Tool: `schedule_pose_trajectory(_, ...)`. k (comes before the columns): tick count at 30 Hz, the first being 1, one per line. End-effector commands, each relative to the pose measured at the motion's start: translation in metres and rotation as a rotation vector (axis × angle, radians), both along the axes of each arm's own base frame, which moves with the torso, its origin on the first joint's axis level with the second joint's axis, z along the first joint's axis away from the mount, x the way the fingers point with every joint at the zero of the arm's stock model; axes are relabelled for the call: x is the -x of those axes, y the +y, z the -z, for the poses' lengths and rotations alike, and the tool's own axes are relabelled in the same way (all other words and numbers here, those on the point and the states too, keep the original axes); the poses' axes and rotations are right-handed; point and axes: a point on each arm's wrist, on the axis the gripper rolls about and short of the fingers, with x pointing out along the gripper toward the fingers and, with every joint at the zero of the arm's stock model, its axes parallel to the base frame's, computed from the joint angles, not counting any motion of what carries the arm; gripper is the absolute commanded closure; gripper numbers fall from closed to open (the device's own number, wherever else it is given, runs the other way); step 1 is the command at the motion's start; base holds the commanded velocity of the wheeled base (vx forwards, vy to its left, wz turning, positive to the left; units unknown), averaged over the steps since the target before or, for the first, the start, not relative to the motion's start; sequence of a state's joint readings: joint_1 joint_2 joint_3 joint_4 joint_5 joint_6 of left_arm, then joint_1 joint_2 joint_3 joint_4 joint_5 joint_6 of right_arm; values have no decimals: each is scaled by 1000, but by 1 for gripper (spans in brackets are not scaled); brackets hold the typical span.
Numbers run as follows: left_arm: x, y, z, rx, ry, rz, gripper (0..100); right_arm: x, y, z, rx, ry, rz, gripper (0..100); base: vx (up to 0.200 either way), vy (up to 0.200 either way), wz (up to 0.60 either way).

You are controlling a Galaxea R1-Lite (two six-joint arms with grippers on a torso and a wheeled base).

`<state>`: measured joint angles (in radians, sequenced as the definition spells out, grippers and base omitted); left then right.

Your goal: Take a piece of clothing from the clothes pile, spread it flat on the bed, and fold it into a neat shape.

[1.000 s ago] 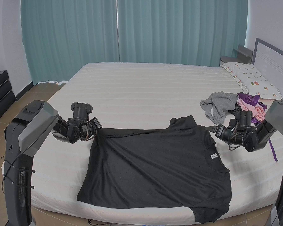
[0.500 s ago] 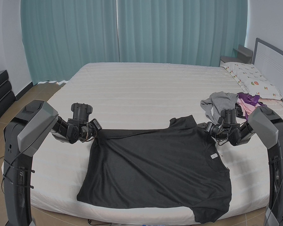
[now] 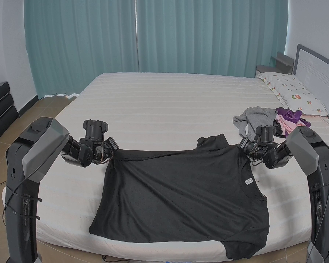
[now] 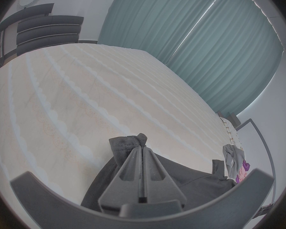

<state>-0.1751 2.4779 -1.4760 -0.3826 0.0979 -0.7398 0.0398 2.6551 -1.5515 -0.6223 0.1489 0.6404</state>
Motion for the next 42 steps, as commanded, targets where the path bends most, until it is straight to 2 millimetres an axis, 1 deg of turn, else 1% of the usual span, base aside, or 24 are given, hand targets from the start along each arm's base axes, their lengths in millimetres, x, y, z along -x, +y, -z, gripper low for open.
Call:
schedule_pose_trajectory(1,-4,0,5,1,-15,-3,100,-6,-10,-10,-14,-53,47,100,0,0,0)
schedule_pose_trajectory(5,-7,-1,12,0,-20,-4,100,-6,-16,-8,-17,-58,62,100,0,0,0)
schedule_pose_trajectory(8,-8,0,15,0,-14,-8,100,-6,-17,-5,-16,-52,63,100,0,0,0)
schedule_pose_trajectory(9,-9,-1,16,0,-15,-8,0,-6,-16,-4,-16,-49,62,100,0,0,0)
schedule_pose_trajectory(19,-16,1,4,64,-56,-50,0,-4,-15,0,-15,-37,60,100,0,0,0)
schedule_pose_trajectory(26,-13,-1,11,67,-18,-49,0,-4,-15,-1,-15,-38,60,100,0,0,0)
schedule_pose_trajectory(29,-9,-5,22,55,50,-32,0,-4,-14,-2,-17,-40,59,100,0,0,0)
schedule_pose_trajectory(30,-10,-6,25,55,56,-30,100,-4,-14,-1,-17,-38,59,100,0,0,0)
schedule_pose_trajectory(31,-11,-7,28,54,56,-30,100,-4,-14,-2,-17,-40,59,100,0,0,0)
schedule_pose_trajectory(33,-15,-8,28,58,41,-32,100,-4,-14,-2,-17,-37,59,100,0,0,0)
schedule_pose_trajectory(38,-25,-4,16,54,-18,-71,100,-4,-16,-1,-16,-35,62,100,0,0,0)
schedule_pose_trajectory(39,-30,-1,10,53,-62,-112,100,-4,-16,-1,-16,-35,62,100,0,0,0)
schedule_pose_trajectory(40,-31,-1,9,53,-65,-114,100,-4,-16,0,-16,-34,62,100,0,0,0)
schedule_pose_trajectory(41,-37,4,4,59,-111,-148,100,-4,-16,0,-16,-34,62,100,0,0,0)
schedule_pose_trajectory(42,-40,5,3,57,-121,-156,100,-4,-16,0,-16,-34,62,100,0,0,0)
